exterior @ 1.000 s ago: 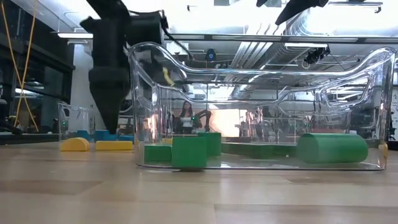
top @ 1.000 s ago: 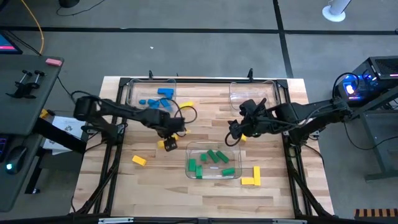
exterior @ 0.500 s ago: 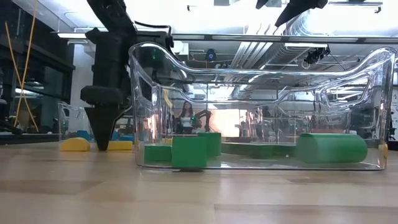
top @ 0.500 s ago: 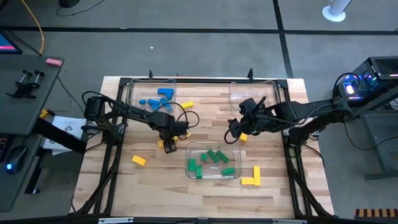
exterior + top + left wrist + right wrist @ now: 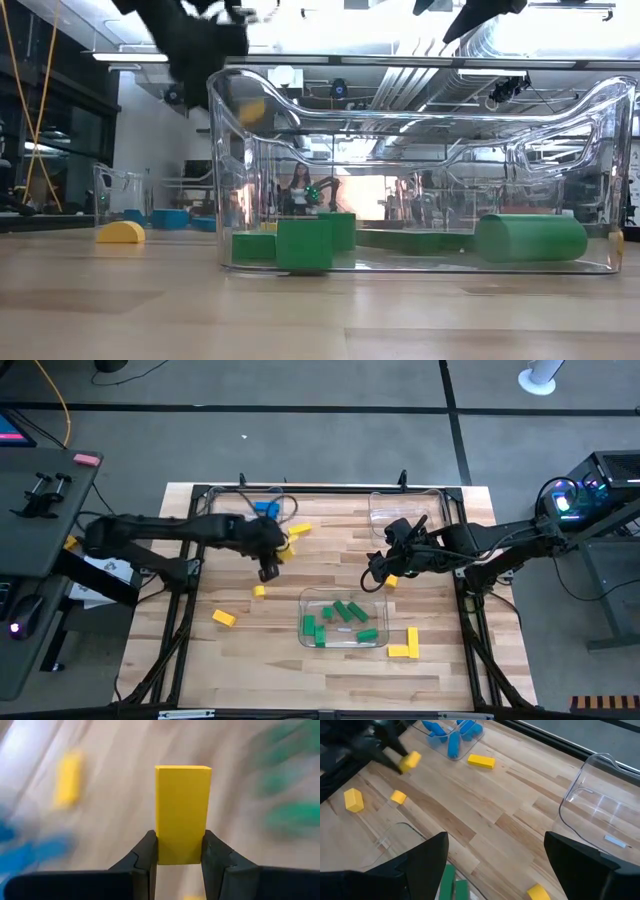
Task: Sort blocks
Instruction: Put the yellow block into the right transparent bin
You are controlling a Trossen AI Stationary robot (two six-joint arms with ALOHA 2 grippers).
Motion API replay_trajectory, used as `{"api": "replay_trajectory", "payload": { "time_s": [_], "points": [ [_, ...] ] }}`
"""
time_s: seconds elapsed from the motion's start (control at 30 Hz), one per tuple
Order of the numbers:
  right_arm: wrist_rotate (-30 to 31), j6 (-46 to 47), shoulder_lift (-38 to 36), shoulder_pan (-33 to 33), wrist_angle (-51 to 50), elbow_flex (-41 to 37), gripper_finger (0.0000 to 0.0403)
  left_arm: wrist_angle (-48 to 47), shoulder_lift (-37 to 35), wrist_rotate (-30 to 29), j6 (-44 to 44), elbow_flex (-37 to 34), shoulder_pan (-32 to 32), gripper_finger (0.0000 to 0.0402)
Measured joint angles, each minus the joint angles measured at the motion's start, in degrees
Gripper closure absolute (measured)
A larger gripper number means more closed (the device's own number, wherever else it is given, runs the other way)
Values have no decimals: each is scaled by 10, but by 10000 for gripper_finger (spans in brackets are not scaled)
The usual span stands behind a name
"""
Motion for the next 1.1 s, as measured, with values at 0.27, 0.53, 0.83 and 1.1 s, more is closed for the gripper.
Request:
{"api": "replay_trajectory", "payload": {
  "time_s": [0.27, 0.53, 0.83, 1.1],
  "points": [
    [0, -12, 0, 0, 0, 0, 77, 162, 28, 82, 44, 1, -141, 325],
    [-13, -12, 0, 0, -1, 0, 77, 234, 122, 45, 141, 30, -228, 284],
    [-42, -12, 0, 0, -11, 0, 77, 137, 182, 41, 244, 162, -205, 210],
    [-44, -10, 0, 4, -14, 0, 77, 80, 182, 45, 199, 210, -187, 191]
  ]
}}
